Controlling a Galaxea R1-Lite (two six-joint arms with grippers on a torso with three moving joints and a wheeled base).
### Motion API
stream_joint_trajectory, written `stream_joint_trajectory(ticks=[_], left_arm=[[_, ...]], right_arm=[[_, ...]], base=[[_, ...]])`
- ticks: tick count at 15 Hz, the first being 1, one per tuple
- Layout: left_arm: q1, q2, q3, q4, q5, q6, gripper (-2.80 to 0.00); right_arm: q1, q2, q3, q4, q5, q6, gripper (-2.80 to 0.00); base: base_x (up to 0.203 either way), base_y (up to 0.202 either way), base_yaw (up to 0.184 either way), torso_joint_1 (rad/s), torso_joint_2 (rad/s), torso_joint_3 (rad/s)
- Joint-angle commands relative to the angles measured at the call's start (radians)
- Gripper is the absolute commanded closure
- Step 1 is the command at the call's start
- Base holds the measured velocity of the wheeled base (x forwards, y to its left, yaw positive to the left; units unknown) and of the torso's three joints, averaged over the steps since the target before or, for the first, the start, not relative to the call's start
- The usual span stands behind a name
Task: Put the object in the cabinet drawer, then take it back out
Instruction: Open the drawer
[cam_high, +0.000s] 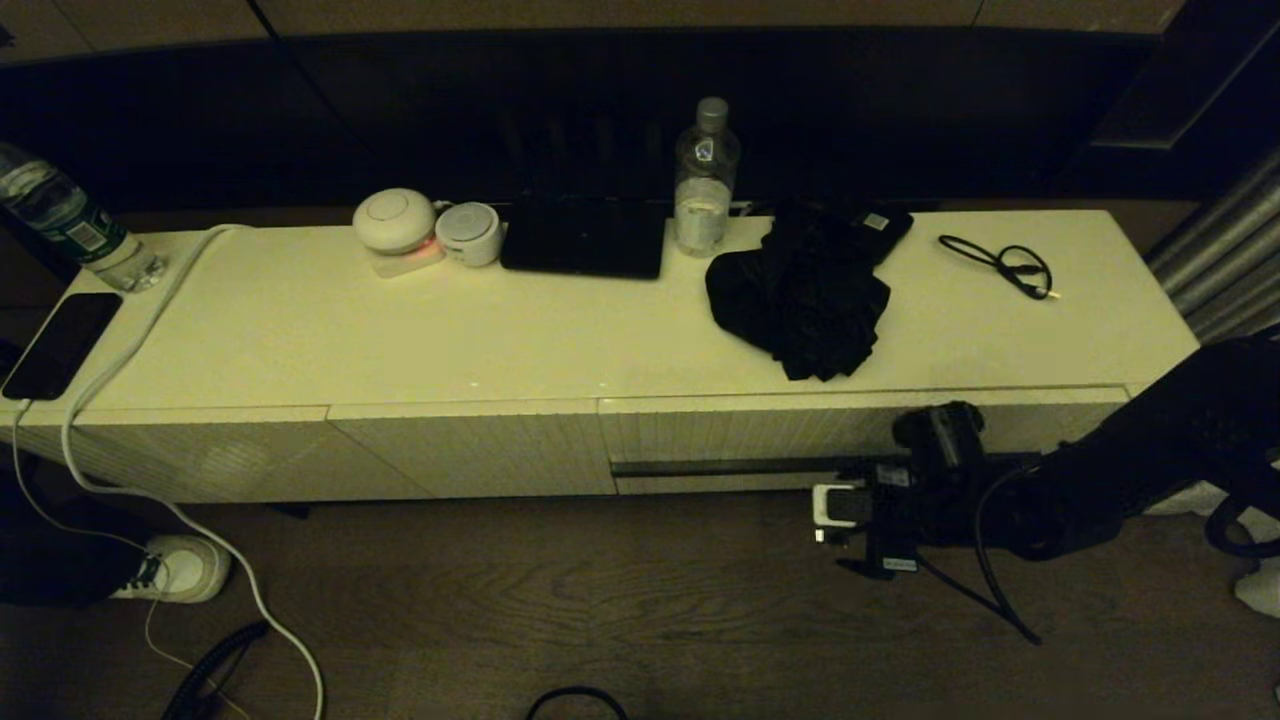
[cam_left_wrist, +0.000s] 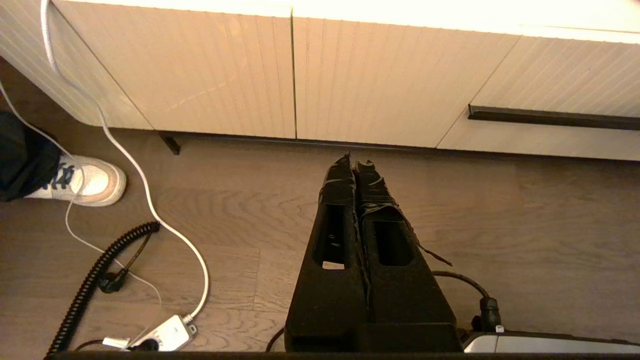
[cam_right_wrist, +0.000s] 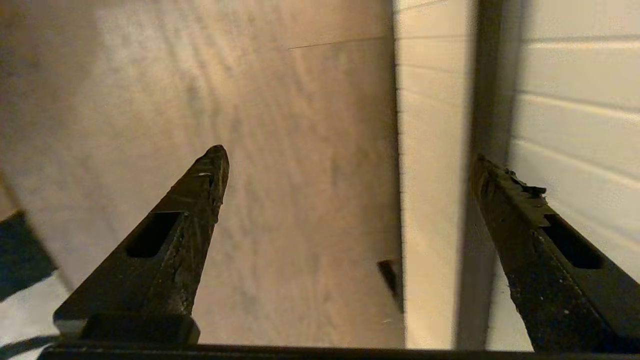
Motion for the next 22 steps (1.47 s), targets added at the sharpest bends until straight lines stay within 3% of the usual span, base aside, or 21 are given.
stream_joint_trajectory(ticks=[1, 10, 22], left_arm=[[0.000, -0.002, 0.000, 0.000, 0.001, -0.001, 0.00], [0.000, -0.002, 0.000, 0.000, 0.001, -0.001, 0.00], [0.000, -0.002, 0.000, 0.000, 0.001, -0.001, 0.00]], right_arm=[[-0.006, 0.002, -0.028, -0.003, 0.003, -0.006, -2.80], [-0.031, 0.073, -0.138, 0.010, -0.008, -0.007, -2.80], [-0.036, 0.135, -0.152, 0.032, -0.025, -0.005, -2.80]], base=[[0.000, 0.000, 0.000, 0.000, 0.00, 0.000], [0.000, 0.000, 0.000, 0.000, 0.00, 0.000], [0.000, 0.000, 0.000, 0.000, 0.00, 0.000]])
